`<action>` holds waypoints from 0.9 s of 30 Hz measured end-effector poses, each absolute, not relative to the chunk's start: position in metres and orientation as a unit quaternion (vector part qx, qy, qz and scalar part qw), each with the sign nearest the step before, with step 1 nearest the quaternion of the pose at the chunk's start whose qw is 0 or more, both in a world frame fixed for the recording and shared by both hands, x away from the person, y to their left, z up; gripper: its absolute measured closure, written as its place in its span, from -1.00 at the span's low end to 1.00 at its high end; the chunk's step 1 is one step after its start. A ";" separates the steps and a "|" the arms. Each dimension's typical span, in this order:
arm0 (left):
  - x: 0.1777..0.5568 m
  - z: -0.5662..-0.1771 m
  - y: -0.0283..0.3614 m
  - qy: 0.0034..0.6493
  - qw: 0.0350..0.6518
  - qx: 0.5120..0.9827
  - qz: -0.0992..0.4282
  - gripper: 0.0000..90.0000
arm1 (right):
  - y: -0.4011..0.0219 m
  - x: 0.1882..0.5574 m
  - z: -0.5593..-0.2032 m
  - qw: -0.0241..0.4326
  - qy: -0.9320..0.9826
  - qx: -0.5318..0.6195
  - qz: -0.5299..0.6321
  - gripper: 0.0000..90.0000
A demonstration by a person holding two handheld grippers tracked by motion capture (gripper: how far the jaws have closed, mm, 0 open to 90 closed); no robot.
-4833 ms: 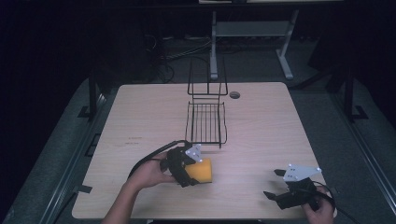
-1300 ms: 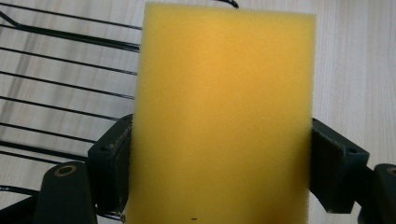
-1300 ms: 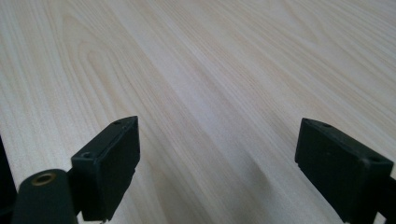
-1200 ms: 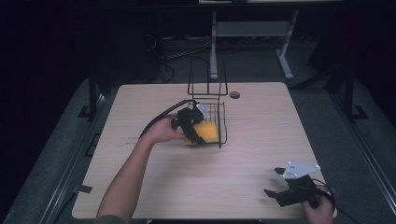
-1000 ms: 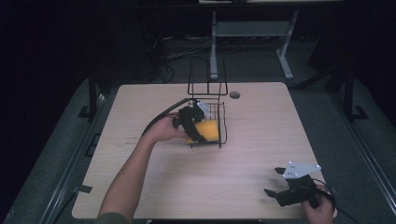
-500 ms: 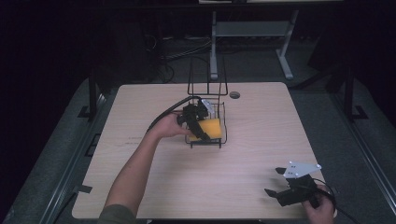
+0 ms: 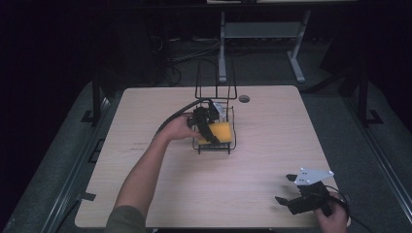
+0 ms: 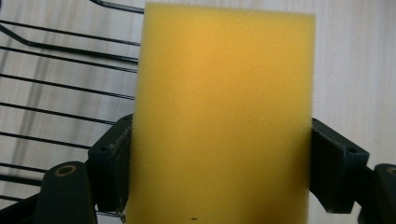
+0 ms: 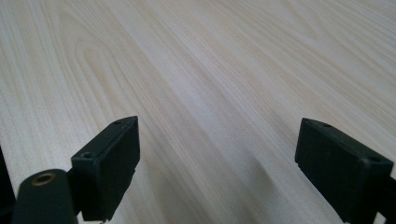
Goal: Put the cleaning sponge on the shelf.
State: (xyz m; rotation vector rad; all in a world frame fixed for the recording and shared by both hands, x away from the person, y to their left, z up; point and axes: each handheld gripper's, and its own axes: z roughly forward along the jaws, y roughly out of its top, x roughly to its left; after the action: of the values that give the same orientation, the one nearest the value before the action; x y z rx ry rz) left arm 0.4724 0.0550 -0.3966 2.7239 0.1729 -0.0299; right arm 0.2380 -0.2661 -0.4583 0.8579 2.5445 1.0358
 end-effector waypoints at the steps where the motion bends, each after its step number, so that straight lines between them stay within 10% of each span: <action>1: 0.472 -0.397 0.054 0.056 0.206 0.977 -0.008 -0.53 | -0.266 0.238 -0.458 0.130 0.876 0.297 0.357 -0.70; 27: 0.489 -0.405 0.051 0.061 0.199 0.978 -0.017 -0.53 | -0.268 0.237 -0.458 0.130 0.874 0.298 0.361 -0.70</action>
State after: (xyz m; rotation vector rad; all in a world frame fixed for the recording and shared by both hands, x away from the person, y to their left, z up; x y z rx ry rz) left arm 0.4888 0.0512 -0.4053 2.7347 0.1701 -0.0480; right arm 0.2375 -0.2676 -0.4582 0.8654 2.5397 1.0490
